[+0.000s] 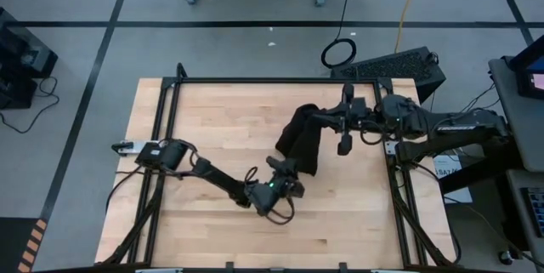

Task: Roll towel
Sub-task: Roll the black microfiber towel

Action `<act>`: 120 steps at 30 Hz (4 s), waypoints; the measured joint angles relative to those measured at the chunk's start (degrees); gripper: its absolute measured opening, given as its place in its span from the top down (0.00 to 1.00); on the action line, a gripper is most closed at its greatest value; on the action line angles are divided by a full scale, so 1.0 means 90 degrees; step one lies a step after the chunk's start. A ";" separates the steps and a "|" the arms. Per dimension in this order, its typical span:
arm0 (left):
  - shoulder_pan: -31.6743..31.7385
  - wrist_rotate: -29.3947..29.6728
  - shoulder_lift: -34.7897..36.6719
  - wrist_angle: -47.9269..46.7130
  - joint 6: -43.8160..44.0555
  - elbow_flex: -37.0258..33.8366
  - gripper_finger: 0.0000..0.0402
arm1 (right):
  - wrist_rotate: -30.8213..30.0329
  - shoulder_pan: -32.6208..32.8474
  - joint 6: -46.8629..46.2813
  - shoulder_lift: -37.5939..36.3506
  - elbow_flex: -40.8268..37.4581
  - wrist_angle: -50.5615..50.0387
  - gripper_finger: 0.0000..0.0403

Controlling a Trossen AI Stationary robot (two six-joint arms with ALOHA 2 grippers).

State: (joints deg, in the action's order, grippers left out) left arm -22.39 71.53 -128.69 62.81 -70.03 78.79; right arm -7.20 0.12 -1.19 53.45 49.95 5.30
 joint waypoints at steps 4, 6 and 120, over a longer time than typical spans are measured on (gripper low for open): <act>-0.0243 -0.0212 0.0256 -0.1059 0.1235 -0.0067 0.73 | 0.0002 0.0000 -0.0001 -0.0196 0.0000 -0.0003 1.00; -0.0257 -0.0138 0.0344 -0.1493 0.1674 -0.0069 0.65 | 0.0087 0.0000 -0.0009 -0.0318 0.0000 -0.0057 1.00; 0.1447 -0.8452 0.5700 -0.8332 0.6461 -0.0684 0.97 | -0.4468 0.3232 0.1896 0.0673 0.0002 -0.0544 1.00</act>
State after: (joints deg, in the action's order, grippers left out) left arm -9.37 -4.53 -77.39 -12.17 -11.88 72.64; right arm -47.41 29.21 15.87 59.51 49.98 0.41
